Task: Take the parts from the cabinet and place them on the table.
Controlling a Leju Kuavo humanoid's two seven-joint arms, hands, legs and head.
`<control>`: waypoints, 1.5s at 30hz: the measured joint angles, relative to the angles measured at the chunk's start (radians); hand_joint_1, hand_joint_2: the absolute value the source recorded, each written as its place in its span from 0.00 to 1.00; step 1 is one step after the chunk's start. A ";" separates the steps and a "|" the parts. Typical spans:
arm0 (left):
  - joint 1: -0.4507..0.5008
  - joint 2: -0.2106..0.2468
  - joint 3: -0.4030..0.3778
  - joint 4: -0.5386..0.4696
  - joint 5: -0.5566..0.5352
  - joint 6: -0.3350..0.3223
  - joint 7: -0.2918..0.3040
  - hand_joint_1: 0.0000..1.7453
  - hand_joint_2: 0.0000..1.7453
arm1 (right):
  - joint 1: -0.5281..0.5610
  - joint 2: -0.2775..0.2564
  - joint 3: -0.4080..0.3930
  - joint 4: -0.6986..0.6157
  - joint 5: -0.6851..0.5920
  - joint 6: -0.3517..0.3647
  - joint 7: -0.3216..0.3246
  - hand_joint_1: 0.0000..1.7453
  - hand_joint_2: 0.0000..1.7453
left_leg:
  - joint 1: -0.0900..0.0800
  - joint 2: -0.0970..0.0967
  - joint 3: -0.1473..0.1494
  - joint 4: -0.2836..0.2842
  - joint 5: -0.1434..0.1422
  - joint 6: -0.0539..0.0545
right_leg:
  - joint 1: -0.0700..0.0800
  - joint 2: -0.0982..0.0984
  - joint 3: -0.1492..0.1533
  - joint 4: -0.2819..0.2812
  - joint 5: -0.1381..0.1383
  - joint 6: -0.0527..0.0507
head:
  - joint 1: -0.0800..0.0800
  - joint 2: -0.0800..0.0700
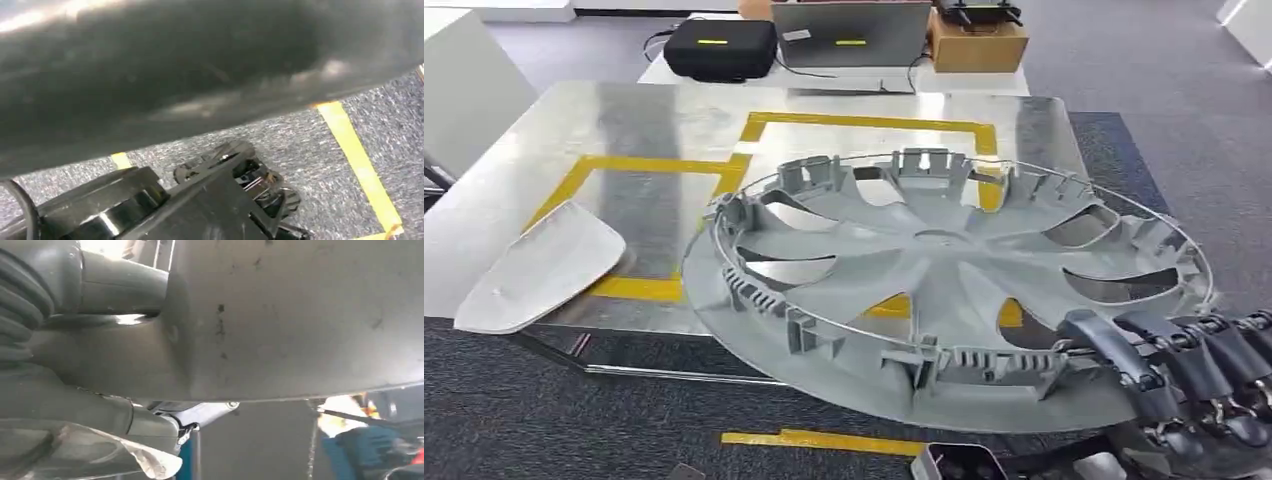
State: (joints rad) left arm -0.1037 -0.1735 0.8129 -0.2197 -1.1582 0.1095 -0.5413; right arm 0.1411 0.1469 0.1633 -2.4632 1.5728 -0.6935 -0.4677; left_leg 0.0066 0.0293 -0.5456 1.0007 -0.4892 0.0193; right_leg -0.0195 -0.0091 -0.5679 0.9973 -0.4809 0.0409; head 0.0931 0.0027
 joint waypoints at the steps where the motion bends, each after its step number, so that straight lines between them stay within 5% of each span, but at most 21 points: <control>1: 0.000 0.000 0.000 0.000 0.000 0.000 0.000 0.00 0.00 | 0.000 0.000 -0.001 -0.002 0.001 0.000 -0.002 1.00 1.00 | 0.000 0.000 0.001 -0.001 0.000 0.010 | 0.001 0.001 0.000 0.000 0.000 0.000 | -0.001 0.000; 5: -0.003 0.000 0.000 0.000 -0.001 0.000 0.000 0.00 0.00 | -0.001 0.000 -0.002 -0.005 0.000 0.000 -0.006 1.00 1.00 | 0.002 0.000 0.005 -0.011 0.005 0.013 | 0.006 0.002 0.000 0.001 -0.004 -0.009 | 0.000 0.000; 8: -0.003 0.000 0.000 0.000 -0.001 0.000 -0.001 0.00 0.00 | -0.001 0.000 -0.003 -0.005 0.001 0.000 -0.009 1.00 1.00 | 0.004 0.000 0.006 -0.016 0.008 0.001 | 0.008 0.001 -0.001 0.001 -0.004 -0.015 | 0.000 0.000; 11: -0.003 0.000 0.000 0.000 -0.001 0.000 -0.003 0.00 0.00 | -0.001 0.000 -0.004 -0.007 0.001 0.000 -0.010 1.00 1.00 | 0.006 0.000 0.006 -0.019 0.009 -0.024 | 0.009 0.001 -0.003 0.004 -0.005 -0.017 | 0.000 0.000; 15: -0.003 0.000 -0.001 0.000 -0.001 0.000 -0.005 0.00 0.00 | -0.001 0.000 -0.004 -0.009 0.001 0.000 -0.011 1.00 1.00 | 0.006 0.000 0.005 -0.018 0.008 -0.031 | 0.009 0.001 -0.003 0.004 -0.004 -0.018 | 0.000 0.000; 31: -0.002 0.006 -0.001 0.000 -0.001 -0.018 -0.005 0.00 0.00 | -0.003 0.002 -0.007 -0.001 0.001 0.000 -0.023 1.00 1.00 | 0.003 0.000 0.003 -0.013 0.007 -0.031 | 0.006 0.001 -0.001 0.004 -0.003 -0.016 | 0.000 0.000; 45: -0.002 0.017 -0.001 0.000 0.001 -0.029 0.007 0.00 0.00 | -0.006 0.003 -0.095 0.066 -0.002 0.000 0.035 1.00 1.00 | 0.003 0.000 0.003 -0.012 0.007 -0.031 | 0.006 0.000 -0.001 0.004 -0.003 -0.017 | 0.001 0.000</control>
State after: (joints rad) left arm -0.1058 -0.1564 0.8118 -0.2197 -1.1570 0.0801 -0.5344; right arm 0.1352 0.1499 0.0682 -2.3972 1.5713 -0.6931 -0.4326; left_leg 0.0099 0.0294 -0.5426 0.9883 -0.4825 -0.0113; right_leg -0.0132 -0.0093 -0.5694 1.0014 -0.4839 0.0242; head 0.0938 0.0027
